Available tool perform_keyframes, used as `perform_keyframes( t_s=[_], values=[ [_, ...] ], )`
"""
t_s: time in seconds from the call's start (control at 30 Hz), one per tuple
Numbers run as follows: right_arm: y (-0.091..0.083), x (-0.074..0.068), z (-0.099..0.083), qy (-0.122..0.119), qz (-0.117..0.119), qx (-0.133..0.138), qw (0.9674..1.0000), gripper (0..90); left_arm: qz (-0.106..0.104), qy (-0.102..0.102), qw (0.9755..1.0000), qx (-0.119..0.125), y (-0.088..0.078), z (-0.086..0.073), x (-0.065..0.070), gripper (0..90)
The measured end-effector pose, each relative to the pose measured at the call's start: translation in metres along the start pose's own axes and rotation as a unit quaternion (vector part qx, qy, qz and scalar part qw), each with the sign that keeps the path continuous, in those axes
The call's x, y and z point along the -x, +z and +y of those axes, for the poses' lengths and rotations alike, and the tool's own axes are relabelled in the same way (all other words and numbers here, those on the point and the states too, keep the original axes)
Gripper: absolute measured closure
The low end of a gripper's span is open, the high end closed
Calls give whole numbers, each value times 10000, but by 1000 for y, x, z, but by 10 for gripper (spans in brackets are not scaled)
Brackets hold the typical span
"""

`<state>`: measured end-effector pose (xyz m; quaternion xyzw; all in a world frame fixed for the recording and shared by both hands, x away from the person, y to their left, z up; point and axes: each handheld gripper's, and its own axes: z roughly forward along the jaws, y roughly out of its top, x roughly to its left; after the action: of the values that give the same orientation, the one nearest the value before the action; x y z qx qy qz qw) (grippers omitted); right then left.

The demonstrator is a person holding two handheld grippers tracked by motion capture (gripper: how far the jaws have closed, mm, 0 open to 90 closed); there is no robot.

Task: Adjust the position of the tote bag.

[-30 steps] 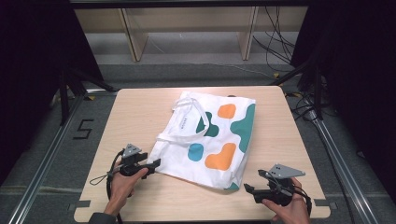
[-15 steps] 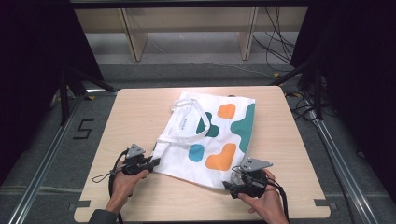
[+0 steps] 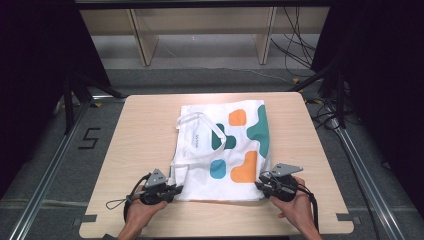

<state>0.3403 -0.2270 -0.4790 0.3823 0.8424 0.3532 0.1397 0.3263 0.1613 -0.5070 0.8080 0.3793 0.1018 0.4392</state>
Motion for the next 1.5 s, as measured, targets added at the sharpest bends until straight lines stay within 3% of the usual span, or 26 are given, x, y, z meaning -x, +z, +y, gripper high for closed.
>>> perform_keyframes(
  t_s=[0.07, 0.13, 0.2, 0.33, 0.43, 0.5, 0.53, 0.6, 0.63, 0.7, 0.73, 0.83, 0.87, 0.93, 1.0, 1.03, 1.07, 1.13, 1.2, 1.23, 1.27, 1.3, 1.33, 1.43, 1.5],
  values=[
    [0, 9, -1, -233, -142, 106, 9996, 808, -66, 15, 9999, 111, 2, 1, 13, 832],
    [-1, 16, -2, -105, -157, 61, 9998, 833, -90, 181, 9998, 59, 5, 1, 25, 831],
    [-3, 27, 0, -191, -260, 43, 9995, 844, -181, 132, 9997, 117, 13, 2, 39, 829],
    [-3, 46, 4, -235, -554, 59, 9982, 846, -218, 278, 9993, 152, 31, 7, 61, 823],
    [-4, 64, 8, -175, -721, 88, 9972, 846, -331, 259, 9990, 149, 45, 13, 77, 815],
    [-4, 76, 10, -92, -782, 74, 9969, 846, -274, 443, 9985, 149, 56, 15, 90, 814],
    [-3, 83, 10, -232, -863, 142, 9959, 846, -336, 516, 9980, 126, 60, 16, 96, 814],
    [-3, 92, 9, -171, -944, 206, 9952, 844, -385, 646, 9971, 149, 69, 19, 105, 813],
    [-4, 97, 8, -84, -936, 208, 9954, 842, -433, 514, 9975, 235, 74, 20, 112, 813],
    [-6, 104, 7, 72, -993, 251, 9947, 835, -564, 561, 9966, 216, 82, 24, 119, 809],
    [-6, 106, 6, 125, -1026, 242, 9944, 822, -547, 485, 9967, 343, 87, 26, 124, 807],
    [-12, 111, 7, 266, -1276, 444, 9905, 716, -626, 614, 9956, 326, 98, 30, 133, 801],
    [-17, 111, 8, 306, -1361, 517, 9889, 665, -769, 587, 9949, 301, 100, 32, 137, 792],
    [-26, 108, 10, 400, -1305, 644, 9885, 598, -858, 680, 9935, 326, 102, 34, 141, 747],
    [-33, 99, 9, 323, -1164, 736, 9899, 548, -1136, 546, 9918, 230, 96, 33, 142, 640],
    [-35, 92, 9, 302, -1043, 735, 9914, 526, -1144, 657, 9912, 115, 88, 33, 138, 602],
    [-36, 83, 8, 313, -868, 686, 9934, 508, -1237, 527, 9907, 206, 78, 32, 138, 564],
    [-37, 70, 9, 127, -622, 644, 9959, 468, -1225, 702, 9900, 47, 57, 32, 130, 452],
    [-35, 54, 12, 144, -341, 595, 9975, 434, -922, 912, 9915, 63, 37, 28, 118, 404],
    [-34, 45, 14, 86, -256, 615, 9977, 415, -808, 792, 9934, 186, 27, 25, 111, 403],
    [-32, 38, 17, -69, -148, 633, 9979, 401, -654, 877, 9938, 175, 16, 24, 99, 404],
    [-30, 29, 19, -129, -51, 608, 9981, 395, -506, 607, 9965, 266, 8, 20, 90, 408],
    [-28, 20, 21, -199, 57, 587, 9981, 386, -284, 469, 9980, 304, 0, 18, 79, 409],
    [-20, -7, 24, -333, 335, 512, 9976, 369, 158, 332, 9989, 296, -19, 13, 49, 412],
    [-14, -20, 25, -566, 456, 362, 9967, 348, 366, 204, 9987, 293, -24, 10, 33, 411]
  ],
)
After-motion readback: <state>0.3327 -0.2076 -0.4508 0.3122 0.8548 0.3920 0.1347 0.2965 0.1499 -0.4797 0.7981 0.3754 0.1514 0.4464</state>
